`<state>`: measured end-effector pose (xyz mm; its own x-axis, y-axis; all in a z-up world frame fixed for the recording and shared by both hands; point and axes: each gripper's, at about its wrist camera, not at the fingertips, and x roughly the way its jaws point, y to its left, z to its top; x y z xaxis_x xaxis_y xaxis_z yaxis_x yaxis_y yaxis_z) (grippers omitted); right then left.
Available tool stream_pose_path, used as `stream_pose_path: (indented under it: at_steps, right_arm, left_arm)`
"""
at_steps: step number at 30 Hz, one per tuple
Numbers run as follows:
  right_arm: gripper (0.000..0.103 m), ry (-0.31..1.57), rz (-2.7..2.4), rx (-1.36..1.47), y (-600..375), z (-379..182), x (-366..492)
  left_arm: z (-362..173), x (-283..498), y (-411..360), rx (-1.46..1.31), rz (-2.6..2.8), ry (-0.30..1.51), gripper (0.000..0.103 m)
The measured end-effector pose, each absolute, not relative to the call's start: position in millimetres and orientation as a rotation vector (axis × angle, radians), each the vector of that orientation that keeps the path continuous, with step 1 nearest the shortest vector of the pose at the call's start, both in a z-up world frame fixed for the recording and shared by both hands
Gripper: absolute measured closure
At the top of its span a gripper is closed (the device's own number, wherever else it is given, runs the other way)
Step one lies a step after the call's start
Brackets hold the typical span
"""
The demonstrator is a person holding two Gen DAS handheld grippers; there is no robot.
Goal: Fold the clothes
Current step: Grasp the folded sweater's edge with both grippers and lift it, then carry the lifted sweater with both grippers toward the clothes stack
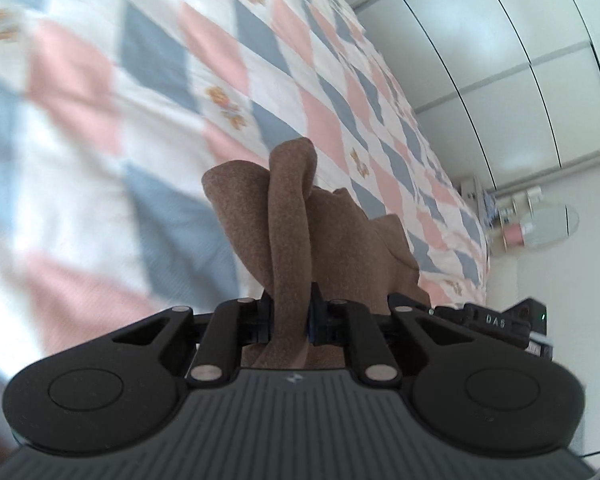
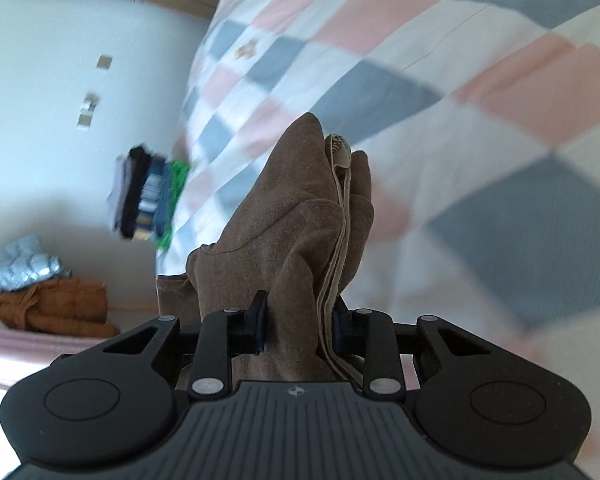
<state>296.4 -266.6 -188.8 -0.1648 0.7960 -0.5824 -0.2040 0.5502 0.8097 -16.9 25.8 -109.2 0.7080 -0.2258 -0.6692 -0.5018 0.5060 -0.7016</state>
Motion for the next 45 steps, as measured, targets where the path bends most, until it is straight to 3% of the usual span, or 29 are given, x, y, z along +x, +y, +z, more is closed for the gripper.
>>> stream_pose_path:
  at_steps: [10,25,34,45]
  right_arm:
    - [0.073,1.604,1.085,0.494,-191,-118,193]
    - [0.073,1.447,1.350,0.424,105,-12,94]
    - [0.073,1.346,1.389,0.309,252,27,111]
    - [0.074,1.292,1.429,0.186,467,48,238]
  left_arm:
    - [-34,-157,100,-1.082,0.377,0.647,0.093]
    - [55,-273,356,-1.013,0.466,0.435,0.093]
    - [53,-224,488,-1.031,0.465,0.364,0.093]
    - [41,-84,665,-1.064,0.539,0.250,0.093]
